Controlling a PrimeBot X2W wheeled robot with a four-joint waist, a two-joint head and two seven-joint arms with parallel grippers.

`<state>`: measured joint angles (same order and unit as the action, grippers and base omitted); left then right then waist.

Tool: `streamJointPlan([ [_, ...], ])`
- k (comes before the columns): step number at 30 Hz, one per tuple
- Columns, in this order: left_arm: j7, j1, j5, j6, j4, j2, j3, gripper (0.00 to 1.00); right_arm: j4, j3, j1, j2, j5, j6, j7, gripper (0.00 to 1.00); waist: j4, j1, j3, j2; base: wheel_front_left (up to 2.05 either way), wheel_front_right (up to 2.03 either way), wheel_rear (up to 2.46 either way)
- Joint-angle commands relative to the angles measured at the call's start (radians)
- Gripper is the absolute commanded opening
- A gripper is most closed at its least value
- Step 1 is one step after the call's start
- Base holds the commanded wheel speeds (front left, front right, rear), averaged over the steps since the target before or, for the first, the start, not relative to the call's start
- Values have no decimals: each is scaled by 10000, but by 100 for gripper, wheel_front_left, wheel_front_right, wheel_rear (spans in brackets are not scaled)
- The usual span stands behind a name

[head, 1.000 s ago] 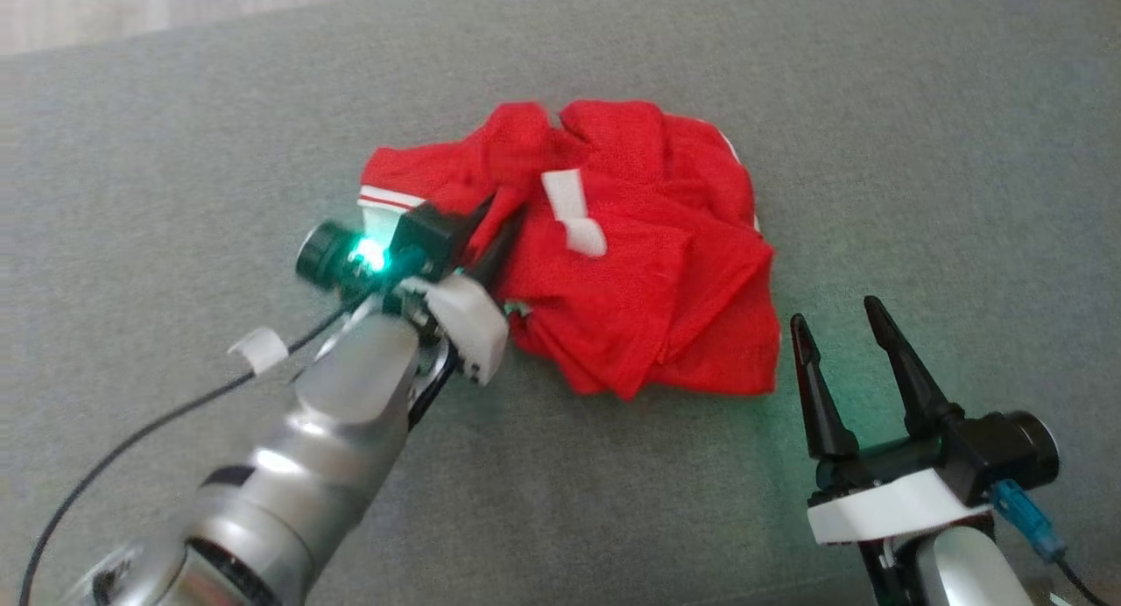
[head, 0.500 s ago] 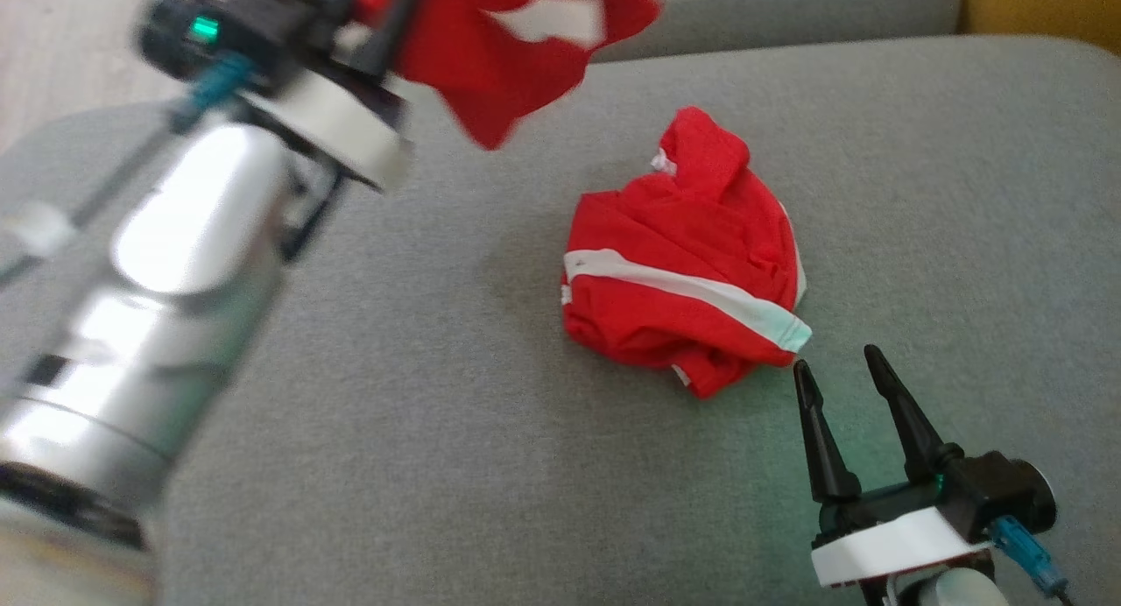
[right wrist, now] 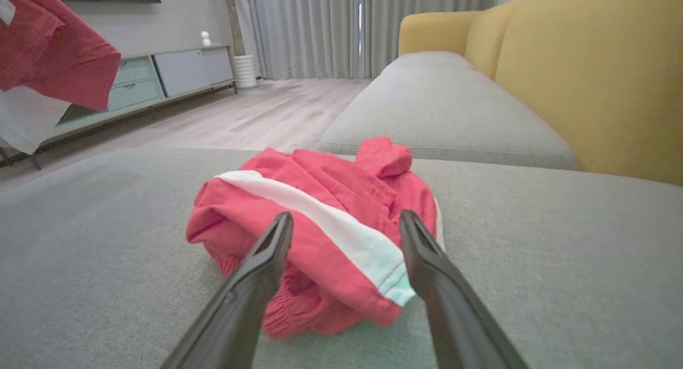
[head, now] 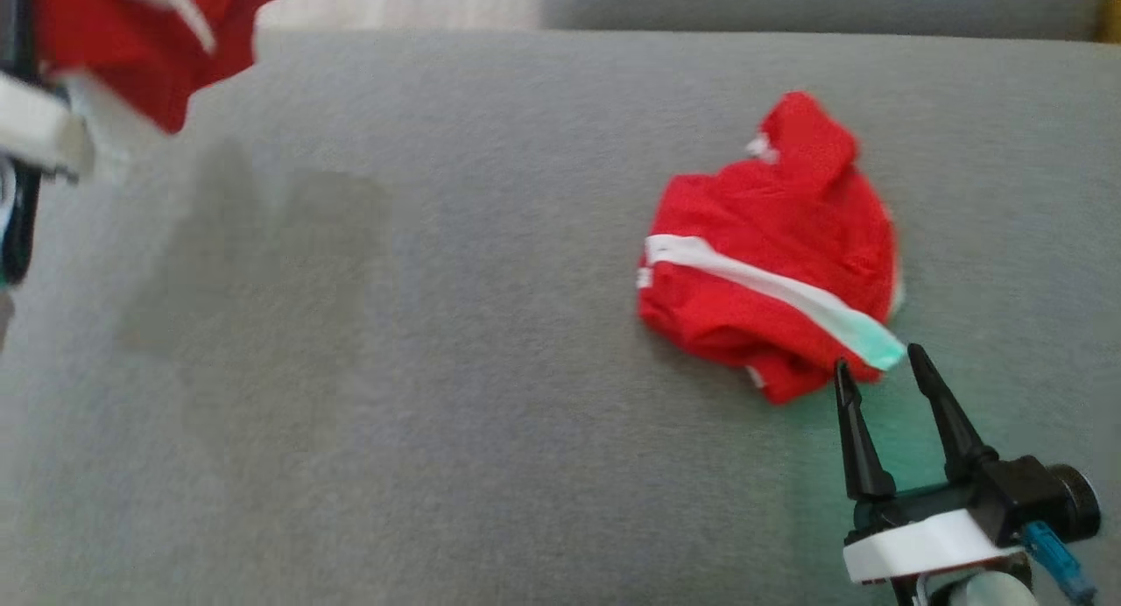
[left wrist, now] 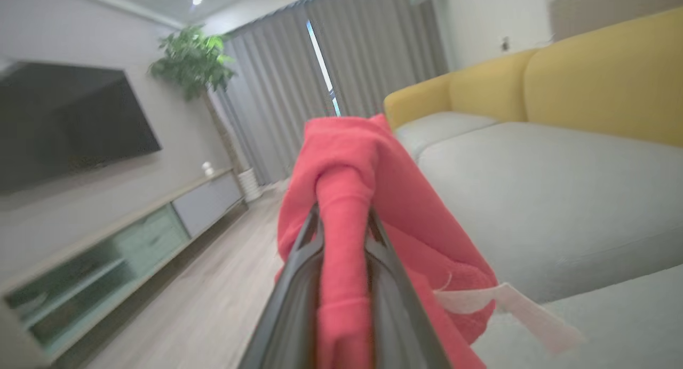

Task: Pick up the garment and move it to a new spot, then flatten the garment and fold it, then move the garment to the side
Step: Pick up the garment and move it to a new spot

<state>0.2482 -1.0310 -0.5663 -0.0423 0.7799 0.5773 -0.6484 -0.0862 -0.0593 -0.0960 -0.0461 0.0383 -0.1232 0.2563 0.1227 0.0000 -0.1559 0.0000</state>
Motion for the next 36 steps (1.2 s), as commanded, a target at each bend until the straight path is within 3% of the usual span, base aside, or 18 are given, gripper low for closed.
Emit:
streamJointPlan([
  [1,90,-103,-148,123,-46,523,533,0,352,-192,209,-41,-152,-75,55,100,570,0,-432,0,0,0,0],
  [5,121,788,-359,367,747,345,726,0,430,-188,387,-51,-456,-75,55,100,1037,0,-757,0,0,0,0],
  [9,130,1567,-552,392,1486,-260,834,0,543,-229,547,-197,-601,-75,55,100,1320,0,-1050,0,0,0,0],
  [15,133,2448,-847,379,1490,-1099,1801,0,588,-246,573,-375,-617,-75,55,100,1377,0,-1067,0,0,0,0],
  [16,133,2582,-820,368,1409,-1175,1965,25,580,-256,579,-376,-620,-75,55,100,1339,0,-1009,0,0,0,0],
  [17,134,2712,-750,331,1304,-1224,2095,100,572,-261,582,-368,-616,-75,55,100,1292,0,-927,0,0,0,0],
  [22,134,3266,7,408,275,-1137,2790,100,503,-393,616,-238,-483,-75,55,100,880,0,-333,0,0,0,0],
  [27,134,4366,808,629,-1850,-1216,3468,100,324,-568,539,-96,-236,-75,55,100,191,0,552,0,0,0,0],
  [29,135,5457,986,398,-3061,-1588,3528,100,149,-578,320,-60,-57,-75,55,100,-212,0,1153,0,0,0,0],
  [36,135,8235,1799,926,-5612,-2959,3730,100,-106,-713,112,-45,423,-75,55,100,-1231,0,1890,0,0,0,0],
])
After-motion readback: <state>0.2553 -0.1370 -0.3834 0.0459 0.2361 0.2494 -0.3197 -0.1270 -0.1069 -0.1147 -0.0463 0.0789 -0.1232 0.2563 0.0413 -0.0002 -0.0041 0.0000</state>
